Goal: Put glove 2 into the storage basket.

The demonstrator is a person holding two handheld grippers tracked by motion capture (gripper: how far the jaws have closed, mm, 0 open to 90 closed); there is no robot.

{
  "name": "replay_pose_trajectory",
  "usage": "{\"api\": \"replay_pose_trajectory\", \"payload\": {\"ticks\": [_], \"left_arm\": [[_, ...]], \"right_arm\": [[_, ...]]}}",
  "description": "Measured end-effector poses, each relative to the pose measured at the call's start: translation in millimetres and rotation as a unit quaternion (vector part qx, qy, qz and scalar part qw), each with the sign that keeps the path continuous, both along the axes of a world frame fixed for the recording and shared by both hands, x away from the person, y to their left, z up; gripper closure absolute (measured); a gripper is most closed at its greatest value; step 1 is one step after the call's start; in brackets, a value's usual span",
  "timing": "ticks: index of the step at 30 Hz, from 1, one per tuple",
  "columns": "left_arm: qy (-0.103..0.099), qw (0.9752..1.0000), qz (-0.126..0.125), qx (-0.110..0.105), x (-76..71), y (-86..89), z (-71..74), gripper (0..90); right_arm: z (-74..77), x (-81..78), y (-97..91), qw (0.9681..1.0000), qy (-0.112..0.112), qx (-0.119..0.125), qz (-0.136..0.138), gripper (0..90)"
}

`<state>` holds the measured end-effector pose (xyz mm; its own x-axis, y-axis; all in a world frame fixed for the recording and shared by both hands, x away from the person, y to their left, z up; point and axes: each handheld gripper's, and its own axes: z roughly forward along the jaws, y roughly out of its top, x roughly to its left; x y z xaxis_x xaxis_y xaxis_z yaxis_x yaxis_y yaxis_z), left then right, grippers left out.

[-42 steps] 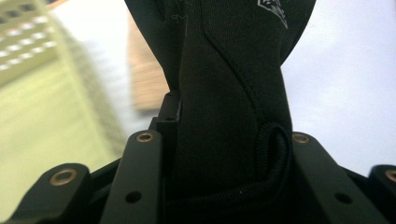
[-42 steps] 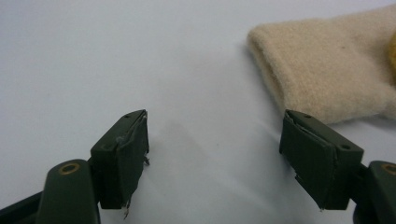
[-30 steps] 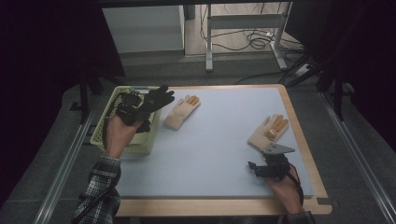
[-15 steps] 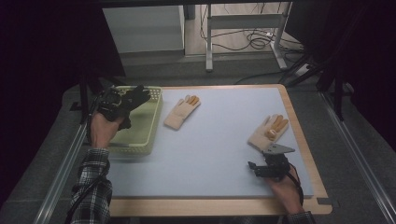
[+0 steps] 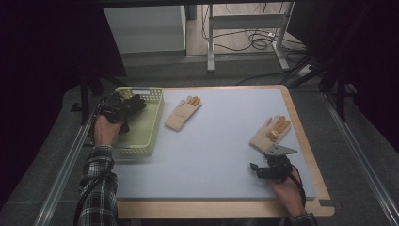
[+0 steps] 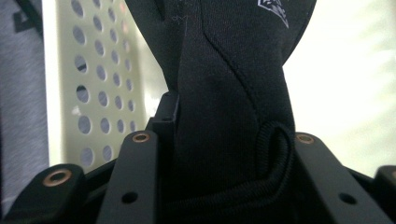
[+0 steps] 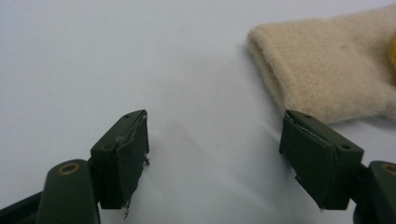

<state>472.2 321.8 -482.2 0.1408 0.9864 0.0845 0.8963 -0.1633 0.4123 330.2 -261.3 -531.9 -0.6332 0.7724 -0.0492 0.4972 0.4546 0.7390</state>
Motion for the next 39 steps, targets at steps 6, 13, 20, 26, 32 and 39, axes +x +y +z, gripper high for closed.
{"api": "replay_pose_trajectory", "payload": {"ticks": [6,13,20,26,32,39], "left_arm": [[0.032,0.9989,0.018,0.031,8.5,6.8,-17.6,57.4],[0.043,0.9988,-0.009,0.022,8.5,1.9,-18.3,10.8],[-0.003,0.9992,-0.028,-0.028,-6.7,6.2,6.7,5.2],[-0.064,0.9908,-0.070,-0.096,-35.7,1.9,22.6,3.4],[-0.100,0.9818,-0.109,-0.120,-58.9,-9.5,27.1,2.6],[-0.150,0.9702,-0.153,-0.113,-96.9,-32.9,32.1,1.7]], "right_arm": [[0.0,0.0,0.0,1.0000,0.000,0.000,0.000,23.5],[0.0,0.0,0.0,1.0000,0.000,0.000,0.000,23.5],[0.0,0.0,0.0,1.0000,0.000,0.000,0.000,23.5],[-0.1,-0.1,0.1,1.0000,0.000,0.000,0.000,23.5],[0.0,-0.1,0.1,1.0000,0.000,0.000,-0.001,23.3],[0.1,-0.2,0.0,1.0000,0.000,-0.002,-0.001,23.2]]}}
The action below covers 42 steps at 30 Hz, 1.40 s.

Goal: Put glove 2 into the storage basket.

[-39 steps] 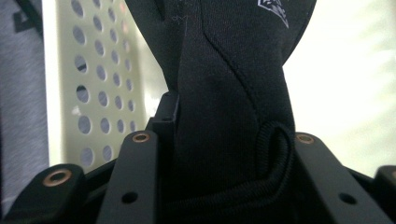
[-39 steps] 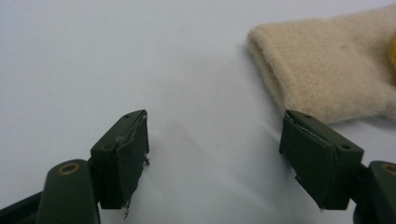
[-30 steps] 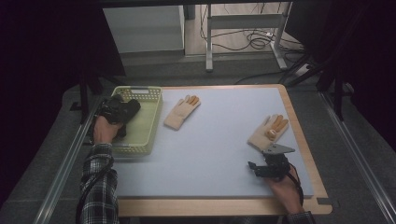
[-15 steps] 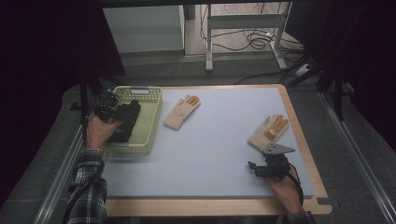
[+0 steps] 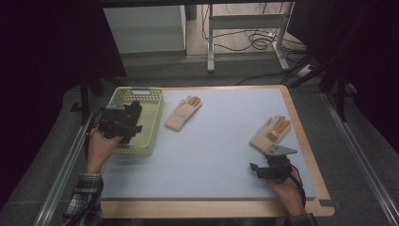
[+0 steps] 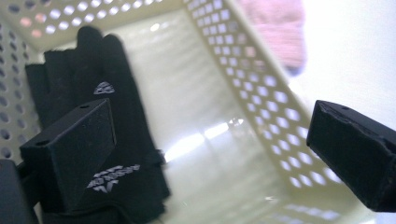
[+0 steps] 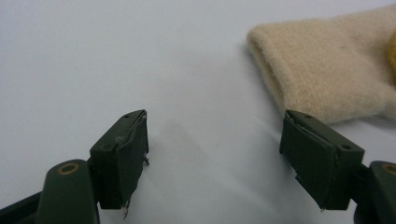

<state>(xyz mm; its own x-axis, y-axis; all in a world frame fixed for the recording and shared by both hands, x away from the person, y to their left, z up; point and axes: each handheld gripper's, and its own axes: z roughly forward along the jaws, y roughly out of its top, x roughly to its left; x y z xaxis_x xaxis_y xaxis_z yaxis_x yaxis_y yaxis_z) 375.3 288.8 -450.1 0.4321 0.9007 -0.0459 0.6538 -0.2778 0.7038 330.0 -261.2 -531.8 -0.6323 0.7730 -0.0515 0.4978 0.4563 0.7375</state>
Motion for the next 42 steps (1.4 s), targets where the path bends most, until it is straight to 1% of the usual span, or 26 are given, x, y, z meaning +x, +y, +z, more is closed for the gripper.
{"api": "replay_pose_trajectory", "payload": {"ticks": [1,3,4,6,12,14,15,16,17,20,21,22,23,25,26,27,29,30,31,32,33,34,35,36,40,42], "left_arm": [[-0.016,0.9998,-0.013,-0.004,-12.4,-7.3,1.4,1.4],[-0.034,0.9990,-0.025,-0.011,-25.9,-15.0,2.7,1.1],[-0.034,0.9990,-0.025,-0.011,-25.9,-15.0,2.7,1.1],[-0.048,0.9981,-0.035,-0.017,-39.0,-23.9,2.8,1.1],[-0.077,0.9938,-0.079,-0.011,-74.9,-56.8,-2.5,1.2],[-0.081,0.9919,-0.097,-0.016,-83.8,-67.6,-7.7,1.6],[-0.083,0.9906,-0.108,-0.012,-91.3,-79.0,-16.1,1.7],[-0.080,0.9901,-0.114,-0.008,-93.8,-84.0,-21.2,1.6],[-0.080,0.9901,-0.114,-0.008,-93.8,-84.0,-21.2,1.6],[-0.075,0.9895,-0.123,-0.003,-97.8,-97.3,-38.7,1.6],[-0.070,0.9895,-0.126,0.001,-97.9,-104.2,-50.3,1.6],[-0.070,0.9895,-0.126,0.001,-97.9,-104.2,-50.3,1.6],[-0.067,0.9897,-0.127,0.001,-97.7,-107.1,-55.8,1.6],[-0.059,0.9900,-0.128,0.000,-96.5,-112.1,-67.0,1.6],[-0.044,0.9897,-0.135,0.017,-94.3,-116.4,-77.1,1.6],[-0.044,0.9897,-0.135,0.017,-94.3,-116.4,-77.1,1.4],[-0.039,0.9901,-0.131,0.032,-93.4,-118.2,-84.5,1.5],[-0.033,0.9904,-0.132,0.027,-92.5,-118.1,-88.1,1.4],[-0.025,0.9908,-0.130,0.030,-91.4,-117.4,-94.6,1.4],[-0.022,0.9910,-0.126,0.038,-91.1,-117.1,-97.5,1.4],[-0.022,0.9910,-0.126,0.038,-91.1,-117.1,-97.5,1.2],[-0.011,0.9920,-0.125,0.015,-89.5,-113.4,-101.4,1.2],[-0.011,0.9920,-0.125,0.015,-89.5,-113.4,-101.4,2.0],[0.002,0.9926,-0.121,0.006,-87.2,-111.5,-101.9,1.7],[0.003,0.9926,-0.121,0.005,-87.1,-111.4,-102.1,1.4],[0.003,0.9926,-0.121,0.004,-87.0,-111.4,-102.3,1.4]], "right_arm": [[0.1,-0.1,0.0,1.0000,0.001,0.000,0.000,23.2],[0.1,-0.1,0.1,1.0000,0.001,0.000,-0.001,23.2],[0.1,-0.1,0.1,1.0000,0.001,0.000,-0.001,23.2],[0.1,-0.1,0.1,1.0000,0.001,0.000,-0.001,23.2],[0.1,0.0,0.0,1.0000,0.001,0.000,-0.001,23.2],[0.1,0.1,0.0,1.0000,0.002,0.000,0.000,23.2],[0.1,0.1,0.0,1.0000,0.002,0.000,0.000,23.2],[0.1,0.1,0.0,1.0000,0.002,0.000,0.000,23.2],[0.1,0.1,0.0,1.0000,0.002,0.000,0.000,23.2],[0.2,0.2,0.0,1.0000,0.002,0.000,0.000,23.2],[0.3,0.2,0.0,1.0000,0.003,0.000,0.000,23.2],[0.3,0.2,0.0,1.0000,0.003,0.000,0.000,23.2],[0.4,0.2,0.0,1.0000,0.003,0.000,0.000,23.2],[0.3,0.2,0.1,1.0000,0.002,0.000,0.000,23.2],[0.3,0.2,0.1,1.0000,0.002,0.000,0.000,23.2],[0.3,0.2,0.1,1.0000,0.002,0.000,0.000,23.2],[0.4,0.2,0.1,1.0000,0.002,0.000,0.000,23.2],[0.4,0.2,0.1,1.0000,0.003,0.001,0.000,23.2],[0.4,0.3,0.1,1.0000,0.003,0.001,0.000,23.2],[0.4,0.3,0.1,1.0000,0.003,0.001,0.000,23.2],[0.5,0.2,0.2,1.0000,0.003,0.001,0.000,23.2],[0.5,0.3,0.1,1.0000,0.003,0.001,0.000,23.2],[0.5,0.3,0.1,1.0000,0.003,0.001,0.000,23.2],[0.6,0.1,0.3,1.0000,0.002,0.001,0.000,23.3],[1.5,-0.9,1.7,1.0000,0.003,0.001,-0.002,24.4],[6.2,-0.3,9.2,0.9999,-0.001,0.012,0.011,27.7]]}}
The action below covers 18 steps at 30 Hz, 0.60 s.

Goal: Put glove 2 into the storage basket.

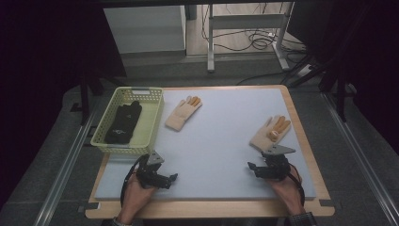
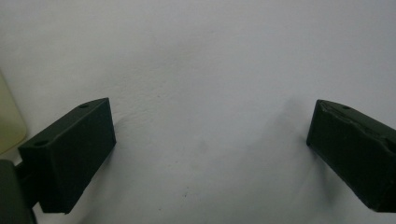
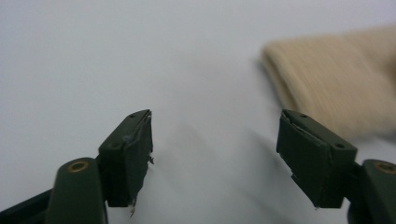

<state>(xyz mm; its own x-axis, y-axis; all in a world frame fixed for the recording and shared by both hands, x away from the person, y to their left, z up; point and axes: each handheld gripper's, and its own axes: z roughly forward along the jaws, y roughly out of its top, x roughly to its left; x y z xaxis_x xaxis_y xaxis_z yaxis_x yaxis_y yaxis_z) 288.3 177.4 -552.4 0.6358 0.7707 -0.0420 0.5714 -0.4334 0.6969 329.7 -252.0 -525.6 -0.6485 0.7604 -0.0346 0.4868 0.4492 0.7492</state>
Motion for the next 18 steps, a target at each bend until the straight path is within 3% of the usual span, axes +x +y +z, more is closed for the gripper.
{"api": "replay_pose_trajectory", "payload": {"ticks": [4,11,14,15,16,18], "left_arm": [[-0.001,1.0000,0.001,-0.002,-0.1,-0.2,-0.2,1.4],[-0.001,1.0000,0.000,-0.002,-0.3,0.0,-0.2,1.4],[-0.001,1.0000,0.000,-0.002,-0.4,0.1,-0.2,1.5],[-0.001,1.0000,0.000,0.000,-0.4,0.2,-0.2,1.5],[-0.001,1.0000,0.000,0.000,-0.4,0.2,-0.2,1.5],[-0.001,1.0000,0.000,-0.001,-0.4,0.2,-0.2,1.5]], "right_arm": [[8.2,6.2,14.2,0.9998,-0.003,0.011,0.019,32.5],[27.0,46.8,69.8,0.9972,-0.012,0.034,0.065,48.8],[28.1,58.0,85.8,0.9964,-0.011,0.036,0.076,53.0],[28.0,68.1,102.3,0.9956,-0.012,0.034,0.087,56.1],[28.0,68.1,102.3,0.9956,-0.012,0.034,0.087,56.1],[26.5,83.2,126.5,0.9946,-0.013,0.024,0.100,57.3]]}}
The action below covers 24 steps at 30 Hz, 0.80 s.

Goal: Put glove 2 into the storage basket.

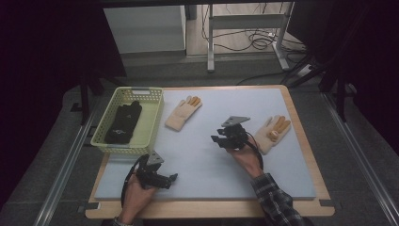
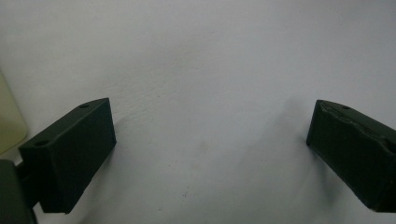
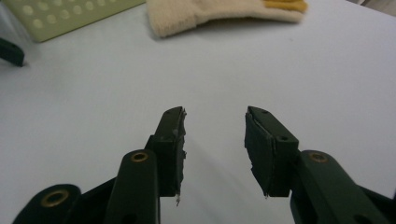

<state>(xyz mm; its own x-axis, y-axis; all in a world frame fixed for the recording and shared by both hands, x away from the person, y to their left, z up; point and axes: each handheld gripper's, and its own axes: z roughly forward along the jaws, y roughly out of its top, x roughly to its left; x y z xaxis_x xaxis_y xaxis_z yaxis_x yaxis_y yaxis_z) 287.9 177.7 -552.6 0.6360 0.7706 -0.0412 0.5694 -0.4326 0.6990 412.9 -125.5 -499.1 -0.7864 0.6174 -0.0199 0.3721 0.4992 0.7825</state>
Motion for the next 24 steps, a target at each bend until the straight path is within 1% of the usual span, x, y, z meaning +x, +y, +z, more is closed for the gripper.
{"api": "replay_pose_trajectory", "payload": {"ticks": [2,3,4,6,7,8,10,11,15,16,17,18,19,20,22,23,24], "left_arm": [[0.000,1.0000,0.000,0.000,0.0,0.0,0.0,1.5],[0.000,1.0000,0.000,0.000,0.0,0.0,0.0,1.5],[0.000,1.0000,-0.001,0.002,0.1,0.3,0.1,1.5],[-0.001,1.0000,0.001,-0.001,0.0,-0.1,-0.2,1.5],[-0.001,1.0000,0.001,-0.001,0.0,-0.1,-0.2,1.5],[-0.001,1.0000,0.001,-0.001,-0.1,-0.1,-0.2,1.5],[0.000,1.0000,0.002,-0.002,-0.2,-0.3,-0.3,1.5],[-0.001,1.0000,0.001,-0.001,-0.1,-0.1,-0.2,1.5],[0.000,1.0000,0.002,-0.002,-0.2,-0.2,-0.3,1.5],[0.000,1.0000,0.002,-0.003,-0.2,-0.3,-0.3,1.5],[0.000,1.0000,0.002,-0.003,-0.2,-0.2,-0.3,1.5],[0.000,1.0000,0.002,-0.003,-0.2,-0.2,-0.3,1.6],[0.000,1.0000,0.002,-0.003,-0.2,-0.3,-0.3,1.5],[0.000,1.0000,0.002,-0.003,-0.2,-0.3,-0.3,1.5],[0.000,1.0000,0.002,-0.003,-0.2,-0.3,-0.3,1.5],[0.000,1.0000,0.002,-0.003,-0.2,-0.3,-0.3,1.6],[0.000,1.0000,0.002,-0.003,-0.3,-0.3,-0.3,1.6]], "right_arm": [[-2.0,10.2,14.6,1.0000,0.001,-0.005,0.006,57.3],[-2.0,10.2,14.6,1.0000,0.001,-0.005,0.006,57.3],[-4.1,20.2,27.5,0.9999,0.005,-0.003,0.009,57.3],[-5.8,28.2,40.0,0.9999,0.007,0.000,0.014,57.3],[-5.8,28.2,40.0,0.9999,0.007,0.000,0.014,57.3],[-7.2,35.1,52.6,0.9998,0.009,0.001,0.018,57.5],[-8.1,40.8,65.1,0.9997,0.011,0.001,0.023,59.0],[-8.1,40.8,65.1,0.9997,0.011,0.001,0.023,59.0],[-10.1,51.5,88.7,0.9993,0.013,0.004,0.036,59.6],[-10.7,53.5,94.4,0.9992,0.011,0.006,0.038,59.0],[-11.6,56.8,105.2,0.9990,0.010,0.007,0.043,56.8],[-11.6,56.8,105.2,0.9990,0.010,0.007,0.043,56.8],[-13.1,59.8,115.7,0.9989,0.009,0.006,0.047,52.3],[-14.2,61.2,121.2,0.9988,0.011,0.007,0.046,49.8],[-17.7,64.2,131.1,0.9988,0.010,0.002,0.048,45.9],[-17.7,64.2,131.1,0.9988,0.010,0.002,0.048,45.9],[-20.3,65.7,136.0,0.9988,0.012,0.001,0.047,44.2]]}}
